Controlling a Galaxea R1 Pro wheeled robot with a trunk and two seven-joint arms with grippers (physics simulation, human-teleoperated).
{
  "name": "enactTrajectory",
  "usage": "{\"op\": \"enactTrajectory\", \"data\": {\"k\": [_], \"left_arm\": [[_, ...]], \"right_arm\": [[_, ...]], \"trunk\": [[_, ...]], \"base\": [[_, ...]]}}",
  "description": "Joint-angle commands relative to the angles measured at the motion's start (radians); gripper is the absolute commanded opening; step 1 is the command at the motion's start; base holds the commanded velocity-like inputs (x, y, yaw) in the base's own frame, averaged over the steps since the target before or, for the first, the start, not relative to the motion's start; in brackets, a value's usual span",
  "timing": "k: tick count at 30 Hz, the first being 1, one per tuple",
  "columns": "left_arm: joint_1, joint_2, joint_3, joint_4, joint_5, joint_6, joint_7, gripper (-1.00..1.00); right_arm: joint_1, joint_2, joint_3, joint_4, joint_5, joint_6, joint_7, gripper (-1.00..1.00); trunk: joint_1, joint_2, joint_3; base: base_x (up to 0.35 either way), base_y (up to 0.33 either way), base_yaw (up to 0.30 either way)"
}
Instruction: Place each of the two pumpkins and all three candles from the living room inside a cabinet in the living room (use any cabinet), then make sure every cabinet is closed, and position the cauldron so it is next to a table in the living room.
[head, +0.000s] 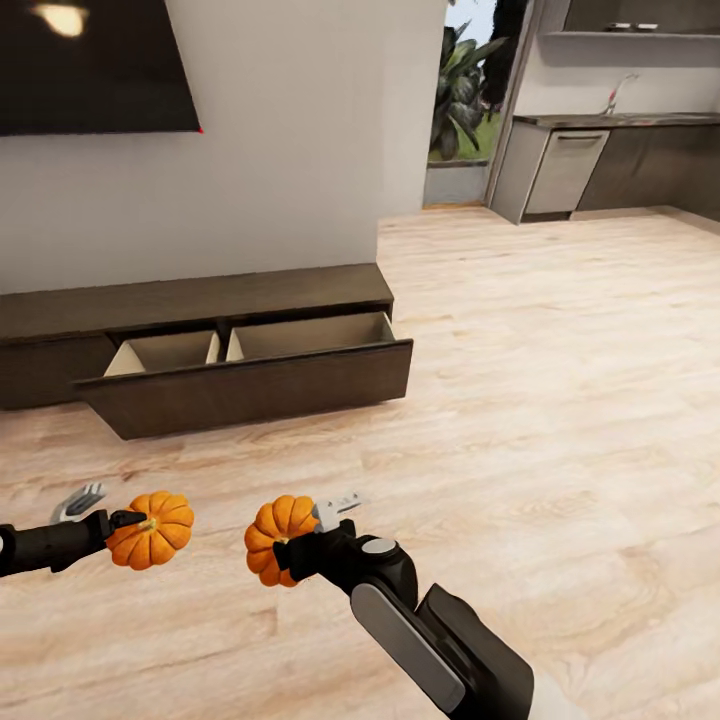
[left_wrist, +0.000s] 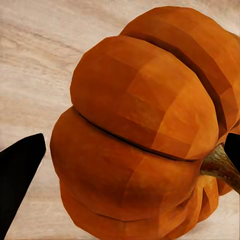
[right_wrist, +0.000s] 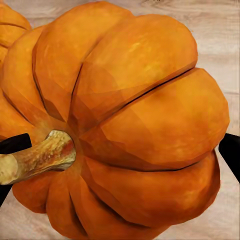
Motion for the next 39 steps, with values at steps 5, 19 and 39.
{"op": "enactTrajectory", "data": {"k": [5, 19, 39], "left_arm": [[-0.001, 0.000, 0.002, 0.000, -0.001, 0.005, -0.010, -1.00], [-0.001, 0.000, 0.002, 0.000, -0.001, 0.005, -0.010, -1.00], [0.000, 0.007, -0.082, -0.350, -0.021, 0.017, 0.012, -1.00]], "right_arm": [[-0.001, 0.000, 0.008, -0.002, -0.006, 0.000, -0.010, -1.00], [-0.001, 0.001, 0.003, -0.012, -0.007, -0.003, -0.007, -1.00], [-0.243, 0.081, -0.180, 0.050, -0.500, 0.126, -0.561, -1.00]], "trunk": [[0.000, 0.000, -0.001], [0.000, 0.000, -0.001], [0.000, 0.000, -0.001]], "base": [[0.279, 0.094, 0.281], [0.285, 0.004, 0.079], [0.177, -0.001, 0.000]]}}
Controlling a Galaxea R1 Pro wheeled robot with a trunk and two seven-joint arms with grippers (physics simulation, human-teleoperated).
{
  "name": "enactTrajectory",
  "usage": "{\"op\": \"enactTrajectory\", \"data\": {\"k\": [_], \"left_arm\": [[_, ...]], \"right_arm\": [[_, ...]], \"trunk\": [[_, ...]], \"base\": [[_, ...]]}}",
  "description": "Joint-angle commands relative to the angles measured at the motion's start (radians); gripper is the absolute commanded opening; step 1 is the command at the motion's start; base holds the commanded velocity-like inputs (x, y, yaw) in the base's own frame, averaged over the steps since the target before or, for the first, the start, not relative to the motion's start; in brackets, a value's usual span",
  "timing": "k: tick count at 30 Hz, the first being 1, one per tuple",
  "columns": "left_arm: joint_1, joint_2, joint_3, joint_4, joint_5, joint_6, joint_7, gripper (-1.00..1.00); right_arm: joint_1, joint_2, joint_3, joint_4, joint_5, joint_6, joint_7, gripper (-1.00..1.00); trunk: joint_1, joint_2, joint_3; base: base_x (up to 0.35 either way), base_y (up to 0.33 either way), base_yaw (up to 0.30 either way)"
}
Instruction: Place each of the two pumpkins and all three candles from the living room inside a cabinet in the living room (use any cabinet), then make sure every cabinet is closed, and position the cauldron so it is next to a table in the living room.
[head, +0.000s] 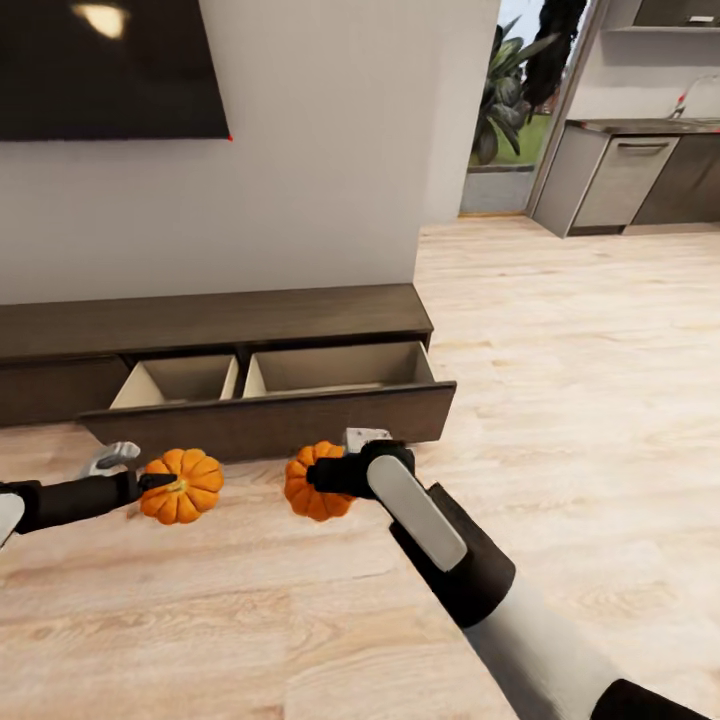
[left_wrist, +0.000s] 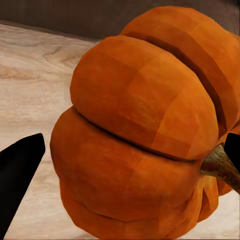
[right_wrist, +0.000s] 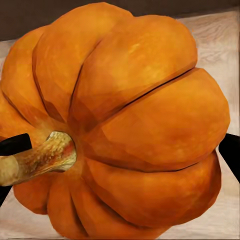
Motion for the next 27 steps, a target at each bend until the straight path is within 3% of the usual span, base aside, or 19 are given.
{"op": "enactTrajectory", "data": {"k": [1, 4, 6, 10, 13, 14, 16, 19, 27], "left_arm": [[-0.001, -0.001, -0.018, -0.021, -0.023, 0.003, -0.005, -1.00], [-0.003, -0.010, -0.074, -0.059, -0.025, 0.002, 0.001, -1.00], [-0.005, -0.015, -0.094, -0.072, -0.026, 0.002, 0.016, -1.00], [-0.030, -0.020, -0.108, -0.079, -0.015, 0.003, 0.050, -1.00], [-0.122, -0.024, -0.112, -0.019, -0.012, 0.004, 0.058, -1.00], [-0.190, -0.053, -0.118, 0.080, -0.012, 0.003, 0.077, -1.00], [-0.276, -0.120, -0.124, 0.210, -0.016, 0.003, 0.126, -1.00], [-0.385, -0.211, -0.134, 0.359, -0.022, 0.003, 0.218, -1.00], [-0.564, -0.396, -0.144, 0.458, -0.023, 0.003, 0.428, -1.00]], "right_arm": [[-0.038, 0.000, -0.011, 0.021, -0.062, 0.012, -0.042, -1.00], [-0.122, 0.000, -0.040, 0.082, -0.175, 0.020, -0.102, -1.00], [-0.157, -0.001, -0.050, 0.108, -0.224, 0.022, -0.117, -1.00], [-0.236, 0.000, -0.088, 0.171, -0.267, 0.056, -0.124, -1.00], [-0.310, 0.000, -0.118, 0.260, -0.274, 0.087, -0.118, -1.00], [-0.341, 0.000, -0.123, 0.296, -0.275, 0.091, -0.114, -1.00], [-0.367, 0.000, -0.125, 0.323, -0.274, 0.092, -0.111, -1.00], [-0.399, 0.000, -0.127, 0.367, -0.274, 0.093, -0.109, -1.00], [-0.444, -0.001, -0.130, 0.441, -0.269, 0.092, -0.083, -1.00]], "trunk": [[0.000, 0.000, -0.001], [0.000, 0.000, -0.001], [0.000, 0.000, -0.001], [0.000, 0.000, -0.001], [0.000, 0.000, -0.001], [0.000, 0.000, -0.001], [0.000, 0.000, -0.001], [0.000, 0.000, -0.001], [0.000, 0.000, -0.001]], "base": [[0.116, -0.011, 0.000], [0.051, -0.005, 0.000], [0.016, -0.002, 0.000], [0.004, 0.000, 0.000], [0.000, 0.000, 0.000], [0.000, 0.000, 0.000], [0.000, 0.000, 0.000], [0.000, 0.000, 0.000], [0.000, 0.000, 0.000]]}}
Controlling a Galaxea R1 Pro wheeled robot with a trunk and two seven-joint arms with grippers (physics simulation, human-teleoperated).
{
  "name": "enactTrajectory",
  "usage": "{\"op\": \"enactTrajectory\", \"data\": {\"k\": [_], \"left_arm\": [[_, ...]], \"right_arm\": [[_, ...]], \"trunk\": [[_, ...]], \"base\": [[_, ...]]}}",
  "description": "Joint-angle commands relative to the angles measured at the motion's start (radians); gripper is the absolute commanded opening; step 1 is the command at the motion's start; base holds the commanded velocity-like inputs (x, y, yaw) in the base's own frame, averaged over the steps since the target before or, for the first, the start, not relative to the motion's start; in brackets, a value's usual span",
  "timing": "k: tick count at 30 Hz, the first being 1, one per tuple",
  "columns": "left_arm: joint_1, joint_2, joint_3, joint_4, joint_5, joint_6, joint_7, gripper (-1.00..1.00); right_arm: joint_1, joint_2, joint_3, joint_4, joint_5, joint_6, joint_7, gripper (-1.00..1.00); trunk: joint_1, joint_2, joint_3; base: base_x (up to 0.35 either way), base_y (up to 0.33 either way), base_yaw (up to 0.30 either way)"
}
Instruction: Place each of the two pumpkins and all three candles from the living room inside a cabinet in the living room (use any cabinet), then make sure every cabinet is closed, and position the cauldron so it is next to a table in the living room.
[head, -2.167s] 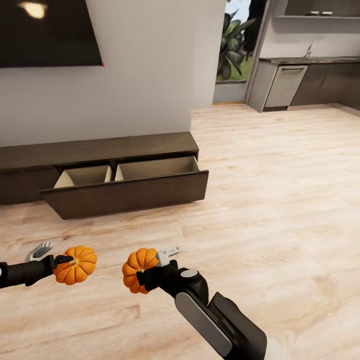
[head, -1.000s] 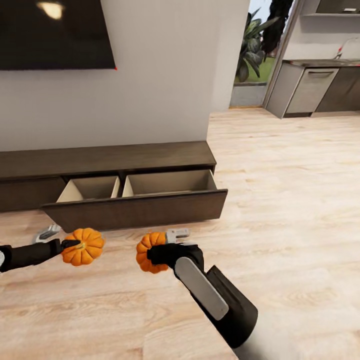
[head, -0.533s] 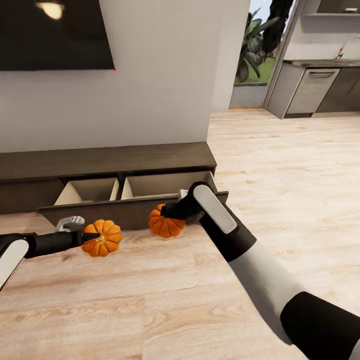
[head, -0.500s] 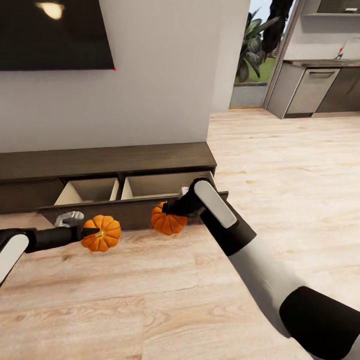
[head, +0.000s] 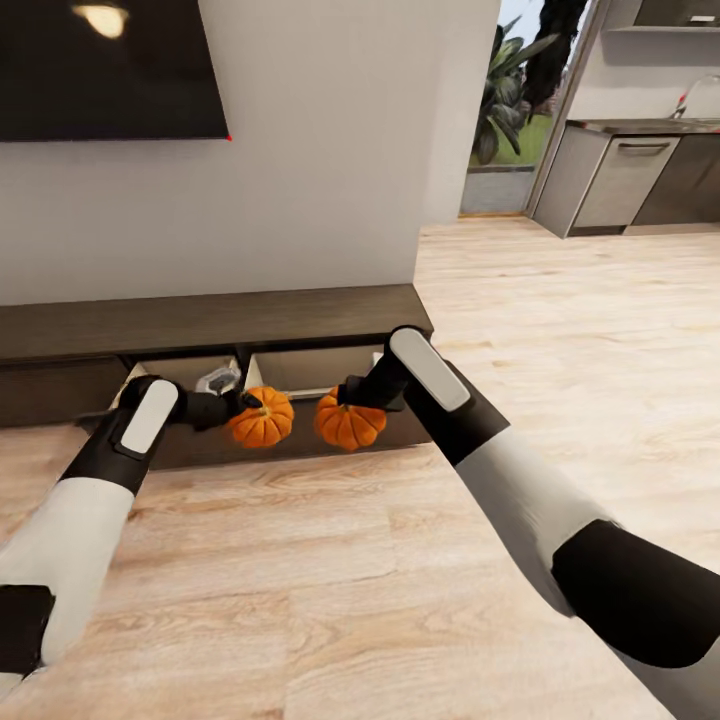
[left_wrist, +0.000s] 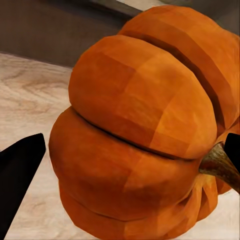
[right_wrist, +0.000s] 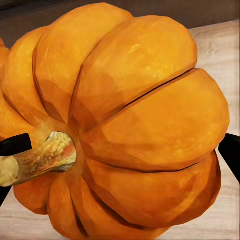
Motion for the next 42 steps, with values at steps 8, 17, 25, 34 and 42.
{"op": "enactTrajectory", "data": {"k": [8, 17, 25, 34, 42], "left_arm": [[-0.119, -0.072, -0.002, 0.146, 0.026, 0.000, 0.081, -1.00], [-0.123, -0.071, -0.004, 0.150, 0.024, -0.001, 0.083, -1.00], [-0.123, -0.075, -0.004, 0.157, 0.024, -0.001, 0.083, -1.00], [-0.123, -0.074, -0.005, 0.157, 0.024, -0.001, 0.083, -1.00], [-0.123, -0.076, -0.005, 0.157, 0.024, -0.001, 0.084, -1.00]], "right_arm": [[-0.008, -0.010, 0.000, 0.012, -0.006, 0.004, -0.009, -1.00], [-0.009, -0.020, -0.002, 0.011, -0.006, -0.009, -0.009, -1.00], [-0.008, -0.020, -0.002, 0.011, -0.007, -0.012, -0.008, -1.00], [-0.009, -0.020, -0.002, 0.010, -0.007, -0.012, -0.008, -1.00], [-0.008, -0.019, -0.001, 0.010, -0.004, -0.012, -0.006, -1.00]], "trunk": [[0.000, 0.000, -0.001], [0.000, 0.000, -0.001], [0.000, 0.000, -0.001], [0.000, 0.000, -0.001], [0.000, 0.000, -0.001]], "base": [[0.000, 0.000, 0.000], [0.122, 0.000, 0.000], [0.174, 0.000, 0.000], [0.233, 0.000, 0.000], [0.328, 0.000, 0.000]]}}
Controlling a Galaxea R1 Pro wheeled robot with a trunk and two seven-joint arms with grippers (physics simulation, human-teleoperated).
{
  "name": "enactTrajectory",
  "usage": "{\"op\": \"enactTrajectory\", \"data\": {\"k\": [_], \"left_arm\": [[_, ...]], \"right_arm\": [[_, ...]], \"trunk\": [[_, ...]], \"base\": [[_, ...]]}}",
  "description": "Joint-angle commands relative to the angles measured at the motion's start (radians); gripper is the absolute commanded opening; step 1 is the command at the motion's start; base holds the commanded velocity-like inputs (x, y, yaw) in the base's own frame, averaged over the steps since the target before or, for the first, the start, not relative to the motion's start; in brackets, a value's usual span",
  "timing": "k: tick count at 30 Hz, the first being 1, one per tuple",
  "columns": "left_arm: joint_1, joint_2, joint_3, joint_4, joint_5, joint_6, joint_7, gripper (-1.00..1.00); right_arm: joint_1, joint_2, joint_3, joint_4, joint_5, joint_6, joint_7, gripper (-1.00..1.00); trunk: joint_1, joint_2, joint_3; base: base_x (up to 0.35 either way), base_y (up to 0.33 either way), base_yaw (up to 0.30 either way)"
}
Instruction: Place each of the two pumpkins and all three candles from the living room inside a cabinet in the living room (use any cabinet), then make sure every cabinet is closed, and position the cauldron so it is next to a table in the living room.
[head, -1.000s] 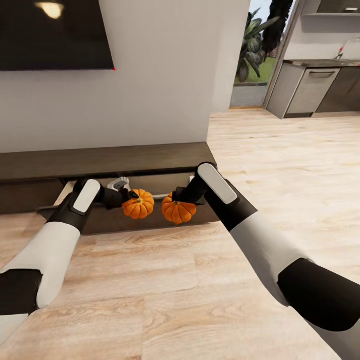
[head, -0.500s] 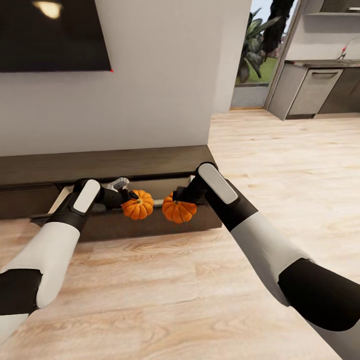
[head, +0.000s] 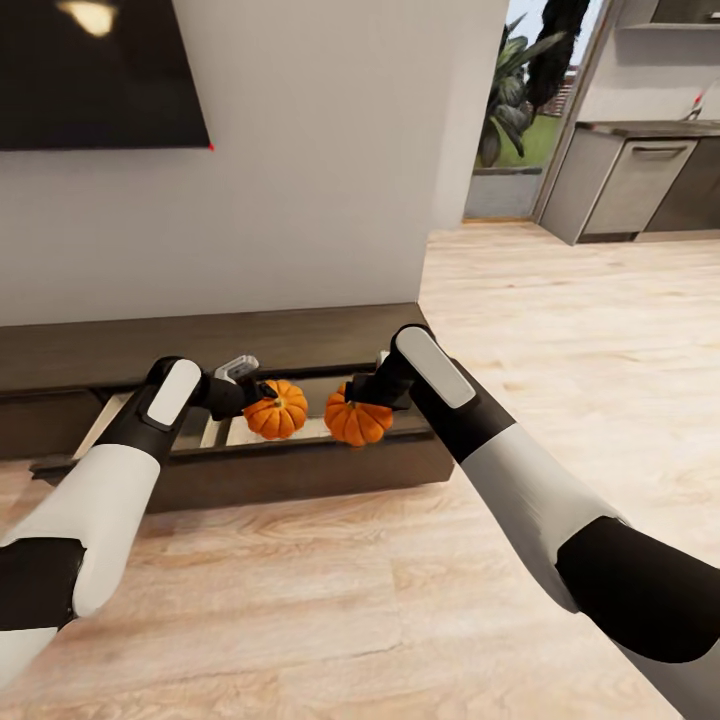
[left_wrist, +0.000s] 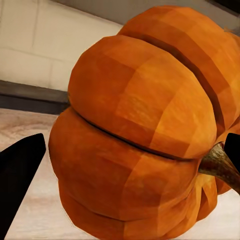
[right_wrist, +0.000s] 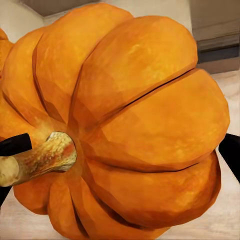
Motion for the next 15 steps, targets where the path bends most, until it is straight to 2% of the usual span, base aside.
{"op": "enactTrajectory", "data": {"k": [1, 5, 11, 15], "left_arm": [[-0.001, 0.001, -0.004, -0.001, 0.015, 0.000, 0.010, -1.00], [-0.001, 0.000, -0.004, -0.001, 0.014, 0.000, 0.009, -1.00], [-0.001, 0.001, -0.004, -0.001, 0.014, 0.000, 0.010, -1.00], [-0.001, 0.000, -0.004, -0.005, 0.013, 0.000, 0.010, -1.00]], "right_arm": [[-0.001, 0.000, 0.001, -0.001, -0.009, 0.004, -0.010, -1.00], [-0.002, 0.000, 0.001, -0.001, -0.009, 0.004, -0.010, -1.00], [-0.001, -0.001, 0.001, -0.001, -0.009, 0.004, -0.010, -1.00], [-0.002, -0.001, 0.000, -0.003, -0.009, 0.004, -0.010, -1.00]], "trunk": [[0.000, 0.000, -0.001], [0.000, 0.000, -0.001], [0.000, 0.000, -0.001], [0.000, 0.000, -0.001]], "base": [[0.315, 0.000, 0.000], [0.182, 0.000, 0.164], [0.027, 0.000, 0.265], [0.030, 0.000, 0.085]]}}
